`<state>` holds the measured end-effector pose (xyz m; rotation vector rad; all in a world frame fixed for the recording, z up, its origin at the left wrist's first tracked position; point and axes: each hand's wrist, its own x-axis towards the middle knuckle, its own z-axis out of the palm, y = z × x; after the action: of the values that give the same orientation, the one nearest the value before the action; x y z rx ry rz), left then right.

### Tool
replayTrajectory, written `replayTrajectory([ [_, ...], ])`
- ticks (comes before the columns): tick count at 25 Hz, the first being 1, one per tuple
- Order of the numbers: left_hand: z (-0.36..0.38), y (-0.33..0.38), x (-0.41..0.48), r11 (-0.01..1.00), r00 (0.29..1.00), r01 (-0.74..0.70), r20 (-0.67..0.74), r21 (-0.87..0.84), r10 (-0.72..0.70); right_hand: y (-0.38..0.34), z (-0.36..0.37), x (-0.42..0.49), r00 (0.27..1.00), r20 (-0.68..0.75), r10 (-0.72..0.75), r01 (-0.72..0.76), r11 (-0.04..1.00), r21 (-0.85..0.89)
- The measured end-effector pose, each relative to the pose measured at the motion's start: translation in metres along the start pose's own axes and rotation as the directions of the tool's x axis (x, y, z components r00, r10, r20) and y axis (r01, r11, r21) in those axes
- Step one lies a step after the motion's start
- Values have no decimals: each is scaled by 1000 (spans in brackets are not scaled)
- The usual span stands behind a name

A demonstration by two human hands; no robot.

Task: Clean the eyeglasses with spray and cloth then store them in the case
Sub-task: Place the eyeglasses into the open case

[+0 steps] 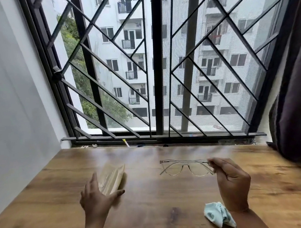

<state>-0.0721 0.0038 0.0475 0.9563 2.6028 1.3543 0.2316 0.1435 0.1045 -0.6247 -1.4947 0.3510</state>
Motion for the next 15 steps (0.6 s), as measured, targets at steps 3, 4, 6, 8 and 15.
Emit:
replayTrajectory([
  [3, 4, -21, -1, 988, 988, 153, -10, 18, -152, 5, -2, -7, 1000, 22, 9, -7, 999, -50],
  [4, 6, -23, -1, 977, 977, 212, -14, -22, -212, 6, -3, -9, 1000, 25, 10, -8, 998, -67],
  [6, 9, -28, 1, 944, 953, 300, -8, -137, -303, 9, -4, -9, 1000, 25, 13, -11, 996, -93],
  [8, 15, -31, 3, 911, 935, 344, -5, -228, -354, 11, -6, -8, 1000, 21, 16, -13, 994, -105],
  [15, 32, -21, 12, 871, 896, 410, -55, -271, -440, 14, -4, -6, 1000, 24, 12, -9, 996, -84],
])
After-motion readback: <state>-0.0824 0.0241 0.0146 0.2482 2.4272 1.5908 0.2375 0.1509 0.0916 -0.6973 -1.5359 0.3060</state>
